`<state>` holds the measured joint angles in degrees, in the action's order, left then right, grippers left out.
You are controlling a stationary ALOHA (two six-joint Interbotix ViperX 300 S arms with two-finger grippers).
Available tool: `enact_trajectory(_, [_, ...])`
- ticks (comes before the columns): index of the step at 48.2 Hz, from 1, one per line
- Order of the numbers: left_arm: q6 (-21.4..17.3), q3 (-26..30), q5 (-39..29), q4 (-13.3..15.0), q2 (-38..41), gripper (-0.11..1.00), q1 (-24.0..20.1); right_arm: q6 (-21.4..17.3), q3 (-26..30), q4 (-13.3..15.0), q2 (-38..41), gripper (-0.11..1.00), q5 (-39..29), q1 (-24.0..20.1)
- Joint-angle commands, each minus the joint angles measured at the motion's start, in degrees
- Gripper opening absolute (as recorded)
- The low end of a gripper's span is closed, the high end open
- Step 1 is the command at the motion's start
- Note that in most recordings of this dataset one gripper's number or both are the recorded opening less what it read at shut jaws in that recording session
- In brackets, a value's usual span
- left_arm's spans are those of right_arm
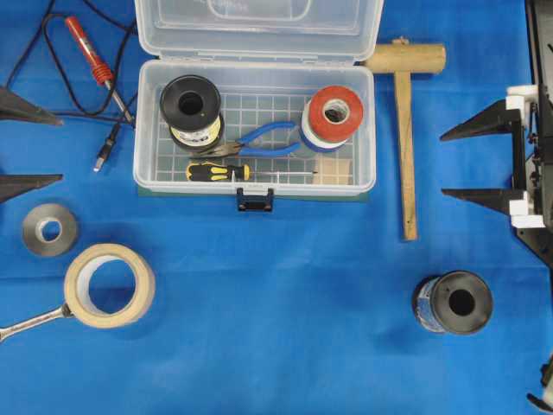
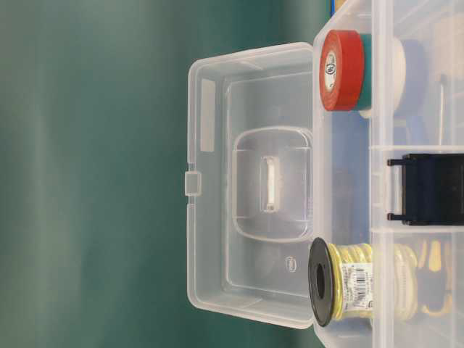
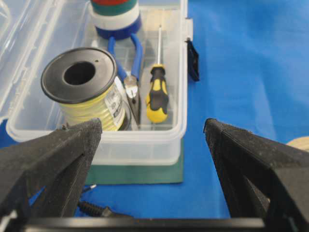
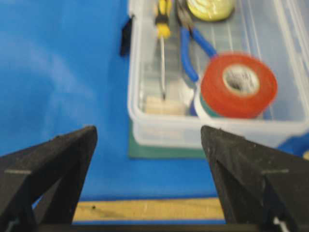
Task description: Open the tool box with both arms.
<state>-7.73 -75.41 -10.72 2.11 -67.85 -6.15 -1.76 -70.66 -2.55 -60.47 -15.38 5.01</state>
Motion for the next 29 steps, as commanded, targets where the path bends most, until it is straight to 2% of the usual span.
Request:
enact_trajectory(1, [0.44,0.18,0.26,-0.18,0.09,0.90,0.18,-0.70,0.44,-0.18,-0.18,0.85,0.26,0.88])
enact_trajectory(29, [1.32,-0.44,0.26,-0.18,0.26,0.90,0.18,-0.88,0.35,0.00,0.18,0.85,0.26,0.88])
